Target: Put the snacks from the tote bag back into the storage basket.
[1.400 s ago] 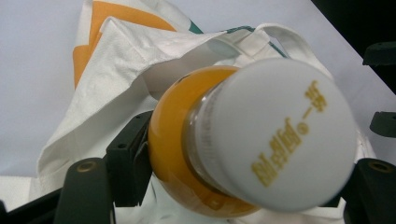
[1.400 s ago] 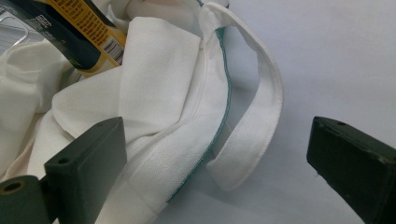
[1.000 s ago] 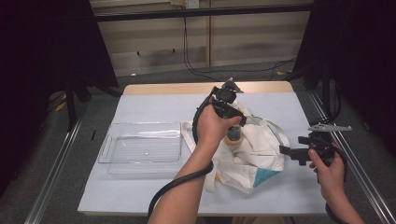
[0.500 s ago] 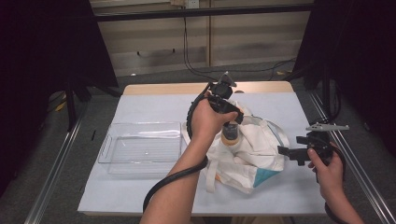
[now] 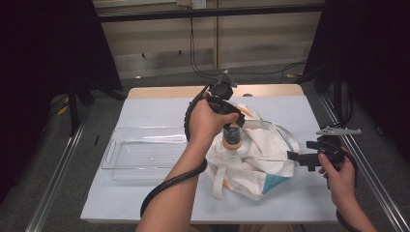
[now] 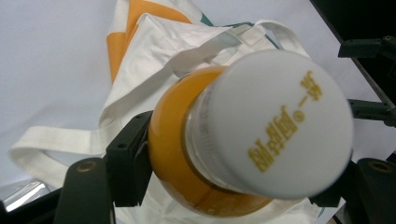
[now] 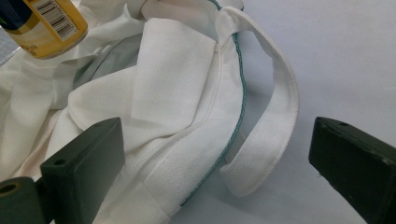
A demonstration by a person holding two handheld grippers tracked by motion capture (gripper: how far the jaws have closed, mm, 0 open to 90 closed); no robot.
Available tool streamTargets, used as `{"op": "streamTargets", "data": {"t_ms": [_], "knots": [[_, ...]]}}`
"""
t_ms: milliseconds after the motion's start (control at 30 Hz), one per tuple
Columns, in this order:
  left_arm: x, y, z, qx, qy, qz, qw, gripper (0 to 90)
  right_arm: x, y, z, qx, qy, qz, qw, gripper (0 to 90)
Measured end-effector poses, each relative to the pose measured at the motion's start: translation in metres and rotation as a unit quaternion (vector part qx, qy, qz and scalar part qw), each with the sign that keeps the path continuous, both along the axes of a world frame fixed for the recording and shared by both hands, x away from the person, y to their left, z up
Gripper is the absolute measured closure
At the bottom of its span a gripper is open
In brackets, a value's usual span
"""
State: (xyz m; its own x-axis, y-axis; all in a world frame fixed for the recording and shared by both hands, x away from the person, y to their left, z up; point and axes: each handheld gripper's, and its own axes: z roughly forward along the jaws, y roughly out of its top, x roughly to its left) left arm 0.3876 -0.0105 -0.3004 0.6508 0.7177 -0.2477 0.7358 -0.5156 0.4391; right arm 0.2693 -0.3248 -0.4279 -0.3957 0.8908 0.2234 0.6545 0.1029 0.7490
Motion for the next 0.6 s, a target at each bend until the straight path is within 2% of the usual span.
{"op": "streamTargets", "data": {"t_ms": [133, 267, 600], "knots": [[0.000, 0.006, 0.003, 0.009, 0.002, 0.002, 1.0000, 30.1, 0.000, 0.000, 0.001, 0.001, -0.001, 0.001, 1.0000, 3.1], [0.002, 0.013, 0.006, 0.010, 0.012, 0.004, 0.9999, 30.1, 0.000, 0.001, 0.002, 0.001, -0.002, 0.000, 1.0000, 3.2], [0.005, 0.028, 0.014, 0.028, 0.012, 0.014, 0.9994, 30.1, 0.001, 0.004, 0.002, -0.001, -0.003, 0.007, 1.0000, 3.1]]}}
